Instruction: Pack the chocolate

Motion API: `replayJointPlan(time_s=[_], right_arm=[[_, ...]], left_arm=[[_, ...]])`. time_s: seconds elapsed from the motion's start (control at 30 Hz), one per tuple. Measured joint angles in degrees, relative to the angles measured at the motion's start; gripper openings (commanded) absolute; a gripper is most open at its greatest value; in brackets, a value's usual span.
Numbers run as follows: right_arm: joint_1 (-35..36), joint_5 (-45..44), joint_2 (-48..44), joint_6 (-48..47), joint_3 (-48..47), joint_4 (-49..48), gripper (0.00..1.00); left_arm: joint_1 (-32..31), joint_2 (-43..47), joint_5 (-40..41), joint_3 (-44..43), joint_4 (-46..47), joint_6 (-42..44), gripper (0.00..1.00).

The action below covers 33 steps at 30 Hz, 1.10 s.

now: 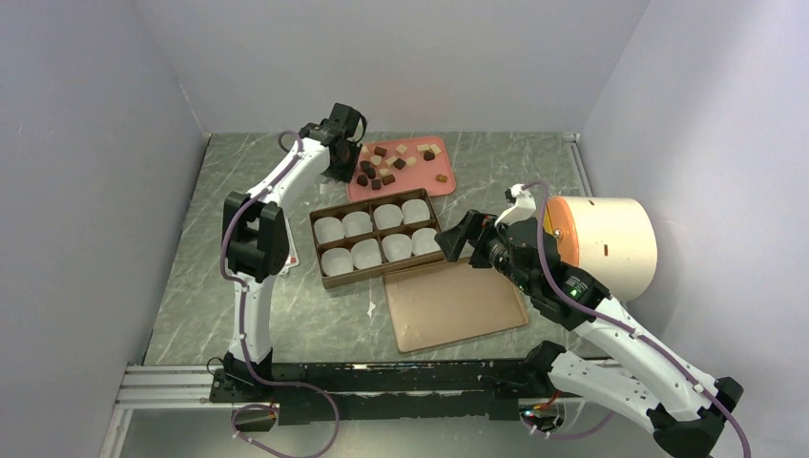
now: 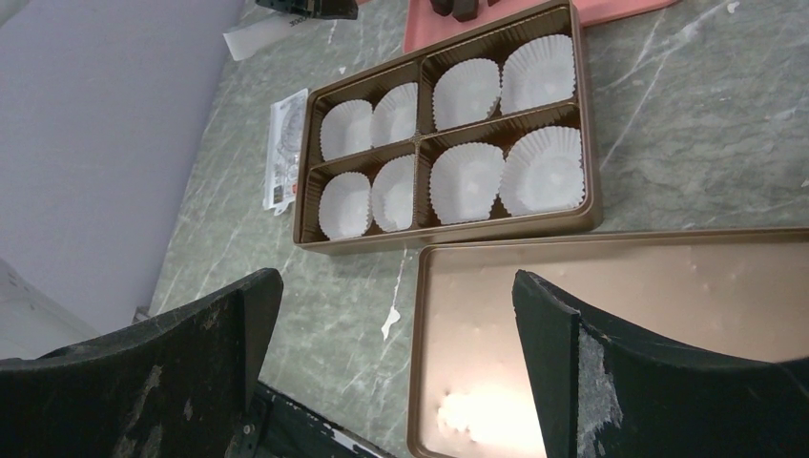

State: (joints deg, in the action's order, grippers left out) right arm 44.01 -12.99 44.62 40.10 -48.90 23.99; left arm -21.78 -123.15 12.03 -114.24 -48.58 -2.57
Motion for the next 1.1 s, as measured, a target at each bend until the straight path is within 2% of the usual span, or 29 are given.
replayJointPlan(time_s=[0.33,0.5,0.67,0.87,1.1], right_arm=[[0.0,0.0,-1.5,0.0,0.0,0.0,0.96],[0.0,0.0,-1.7,0.0,0.0,0.0,0.96],[0.0,0.0,-2.0,0.1,0.0,0.0,0.96],[0.0,0.0,-2.3,0.5,0.0,0.0,0.95],[0.0,0.0,-2.3,0.7,0.0,0.0,0.95]], left_arm=[[0.0,0.0,0.9,1.5,1.3,0.0,0.41],[0.0,0.0,1.0,1.8,1.9,0.0,0.38],[0.0,0.0,0.9,2.2,2.0,0.0,0.28],[0.0,0.2,0.9,2.2,1.7,0.0,0.20],[0.0,4.9,0.9,5.2,1.1,-0.3,0.05]])
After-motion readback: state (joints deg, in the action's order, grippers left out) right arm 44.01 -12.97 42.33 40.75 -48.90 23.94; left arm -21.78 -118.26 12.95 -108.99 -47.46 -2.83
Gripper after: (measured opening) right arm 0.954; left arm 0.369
